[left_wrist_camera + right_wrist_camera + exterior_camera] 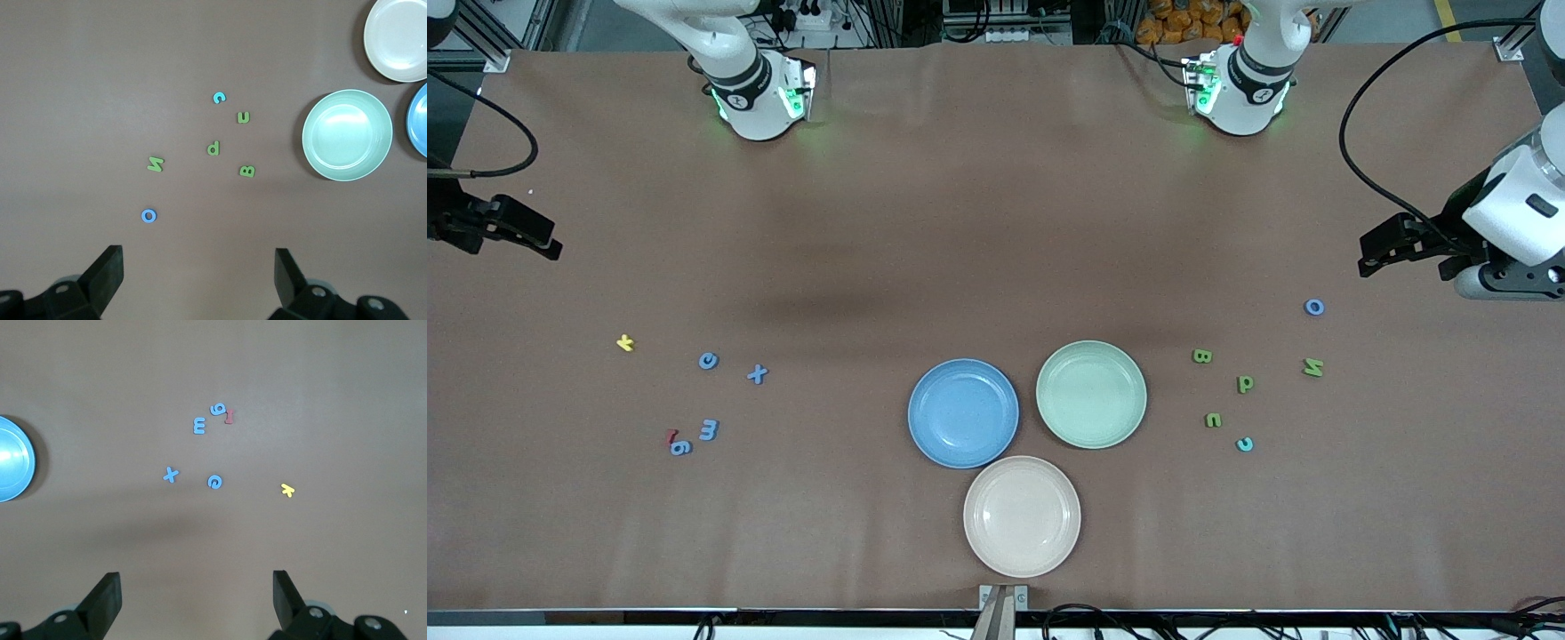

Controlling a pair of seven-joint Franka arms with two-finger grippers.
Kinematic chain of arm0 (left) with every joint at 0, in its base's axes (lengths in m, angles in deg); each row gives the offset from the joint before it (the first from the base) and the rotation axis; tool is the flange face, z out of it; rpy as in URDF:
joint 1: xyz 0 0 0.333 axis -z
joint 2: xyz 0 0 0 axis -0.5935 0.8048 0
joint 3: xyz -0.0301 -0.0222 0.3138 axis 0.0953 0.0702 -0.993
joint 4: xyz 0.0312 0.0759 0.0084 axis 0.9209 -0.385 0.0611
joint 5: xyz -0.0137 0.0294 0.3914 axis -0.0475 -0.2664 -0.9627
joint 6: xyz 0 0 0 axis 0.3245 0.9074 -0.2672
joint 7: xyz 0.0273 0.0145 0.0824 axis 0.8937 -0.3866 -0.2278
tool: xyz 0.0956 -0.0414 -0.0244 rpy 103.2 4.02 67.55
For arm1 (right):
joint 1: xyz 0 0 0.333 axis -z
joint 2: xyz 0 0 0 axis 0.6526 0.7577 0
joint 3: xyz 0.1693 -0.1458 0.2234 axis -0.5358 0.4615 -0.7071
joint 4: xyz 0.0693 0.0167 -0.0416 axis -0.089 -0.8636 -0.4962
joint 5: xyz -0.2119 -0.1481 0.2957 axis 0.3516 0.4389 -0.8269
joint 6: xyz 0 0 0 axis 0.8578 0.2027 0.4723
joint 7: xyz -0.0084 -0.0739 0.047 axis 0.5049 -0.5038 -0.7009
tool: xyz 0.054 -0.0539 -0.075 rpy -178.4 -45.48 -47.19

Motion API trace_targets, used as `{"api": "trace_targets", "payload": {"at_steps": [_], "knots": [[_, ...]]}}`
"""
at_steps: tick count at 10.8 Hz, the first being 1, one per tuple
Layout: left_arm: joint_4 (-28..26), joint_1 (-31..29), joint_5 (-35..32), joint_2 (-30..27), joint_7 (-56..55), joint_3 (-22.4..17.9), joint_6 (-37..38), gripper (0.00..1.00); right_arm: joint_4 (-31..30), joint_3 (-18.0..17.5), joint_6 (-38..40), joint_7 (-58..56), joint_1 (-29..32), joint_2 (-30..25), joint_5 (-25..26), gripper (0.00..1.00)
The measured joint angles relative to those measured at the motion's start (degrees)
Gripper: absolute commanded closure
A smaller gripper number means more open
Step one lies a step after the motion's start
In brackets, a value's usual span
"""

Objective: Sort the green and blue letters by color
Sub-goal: 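Reach the right gripper toward blue letters while the left gripper reaches green letters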

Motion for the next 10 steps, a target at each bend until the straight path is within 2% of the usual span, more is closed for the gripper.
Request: {"api": "trace_targets", "payload": {"at_steps": [7,10], "knots": [[0.0,0.0,0.0,0.1,0.0,0.0,0.0,0.00,-0.3,0.0,-0.1,0.0,0.0,0.1,0.0,0.00],[-0.1,0.0,0.0,1.1,0.0,0.1,0.0,0.00,-5.0,0.0,-5.3,0.0,0.0,0.3,0.0,0.00]]}}
